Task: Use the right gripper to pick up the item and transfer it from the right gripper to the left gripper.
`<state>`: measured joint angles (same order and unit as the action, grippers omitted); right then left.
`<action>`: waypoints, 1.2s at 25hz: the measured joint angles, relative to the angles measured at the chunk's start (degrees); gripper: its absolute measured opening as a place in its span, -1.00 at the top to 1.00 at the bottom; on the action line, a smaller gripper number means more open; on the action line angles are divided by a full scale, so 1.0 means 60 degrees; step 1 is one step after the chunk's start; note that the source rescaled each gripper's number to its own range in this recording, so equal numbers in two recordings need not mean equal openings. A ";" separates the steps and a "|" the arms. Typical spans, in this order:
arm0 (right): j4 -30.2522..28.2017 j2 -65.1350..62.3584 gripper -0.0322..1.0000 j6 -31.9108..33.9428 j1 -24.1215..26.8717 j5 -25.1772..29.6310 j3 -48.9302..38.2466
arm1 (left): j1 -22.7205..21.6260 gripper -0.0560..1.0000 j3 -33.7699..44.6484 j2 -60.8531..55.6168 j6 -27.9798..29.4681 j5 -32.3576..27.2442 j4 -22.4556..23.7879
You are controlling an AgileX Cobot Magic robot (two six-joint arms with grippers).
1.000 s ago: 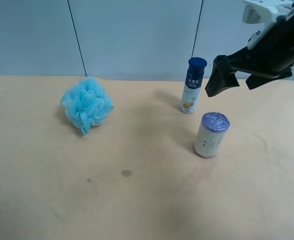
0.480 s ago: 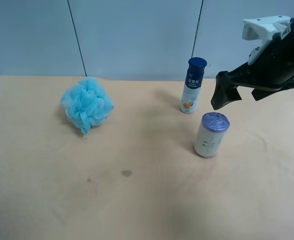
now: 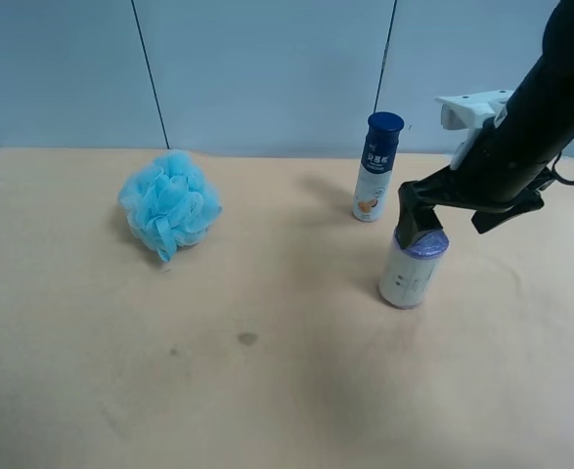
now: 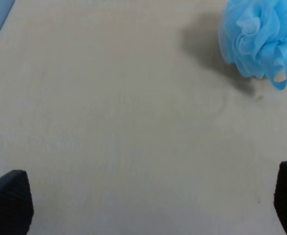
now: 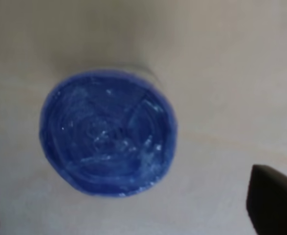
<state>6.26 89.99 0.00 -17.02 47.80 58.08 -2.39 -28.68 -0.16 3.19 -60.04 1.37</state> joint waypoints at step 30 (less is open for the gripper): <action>-0.0860 0.0729 -1.00 0.1042 -0.0468 -0.0813 0.0000 | 0.0000 -1.00 0.0000 0.0000 0.0000 0.0000 0.0000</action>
<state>1.11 94.37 6.25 -19.83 42.92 58.08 -2.39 -28.68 -0.16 3.19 -60.04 1.37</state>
